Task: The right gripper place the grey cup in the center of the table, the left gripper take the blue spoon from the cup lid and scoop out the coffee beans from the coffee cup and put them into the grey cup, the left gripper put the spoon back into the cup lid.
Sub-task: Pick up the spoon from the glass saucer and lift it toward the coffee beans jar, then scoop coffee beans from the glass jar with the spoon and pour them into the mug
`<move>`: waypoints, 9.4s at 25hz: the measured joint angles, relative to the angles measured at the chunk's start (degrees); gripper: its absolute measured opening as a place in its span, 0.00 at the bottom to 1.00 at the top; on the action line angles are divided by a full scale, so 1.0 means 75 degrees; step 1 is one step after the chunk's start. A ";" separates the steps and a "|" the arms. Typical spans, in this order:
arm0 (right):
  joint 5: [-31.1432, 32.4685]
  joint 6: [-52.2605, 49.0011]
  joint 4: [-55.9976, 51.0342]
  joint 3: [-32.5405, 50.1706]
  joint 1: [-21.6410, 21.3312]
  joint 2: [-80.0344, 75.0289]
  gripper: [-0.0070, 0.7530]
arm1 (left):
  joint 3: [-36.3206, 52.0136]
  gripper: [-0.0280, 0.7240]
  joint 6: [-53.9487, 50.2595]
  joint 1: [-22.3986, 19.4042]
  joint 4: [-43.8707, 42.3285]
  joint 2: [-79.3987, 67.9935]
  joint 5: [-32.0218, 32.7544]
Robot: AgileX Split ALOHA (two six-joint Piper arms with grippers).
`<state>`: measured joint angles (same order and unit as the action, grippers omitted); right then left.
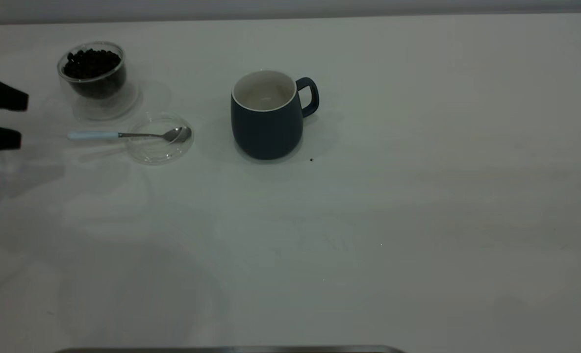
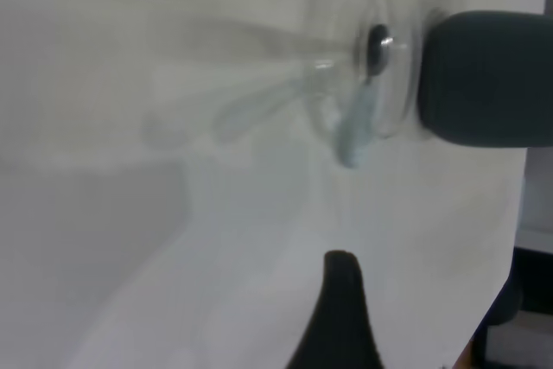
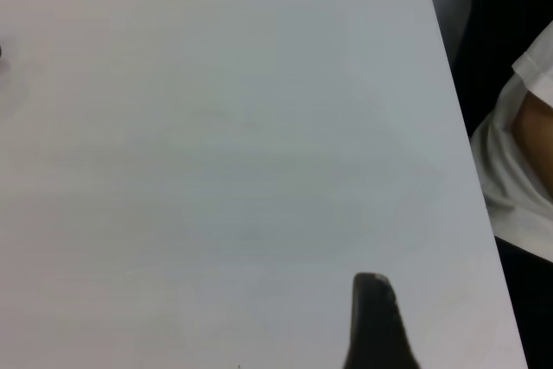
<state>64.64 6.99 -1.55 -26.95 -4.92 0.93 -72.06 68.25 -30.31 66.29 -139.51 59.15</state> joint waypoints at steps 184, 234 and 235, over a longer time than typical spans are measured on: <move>0.0014 0.0000 -0.0006 0.0000 0.0000 0.0000 0.61 | -0.1989 0.21 -0.1057 -0.0633 0.1009 -0.0537 0.0858; 0.0014 0.0000 -0.0006 0.0000 0.0000 0.0000 0.61 | -0.1989 0.21 -0.0365 0.3533 0.1228 0.0106 0.0905; 0.0014 0.0000 -0.0006 0.0000 0.0000 0.0000 0.61 | -0.1989 0.21 -0.0202 0.3564 0.1230 0.0106 0.0905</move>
<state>64.75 6.99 -1.60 -26.95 -4.92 0.93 -86.98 66.74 -3.58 75.51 -138.71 65.94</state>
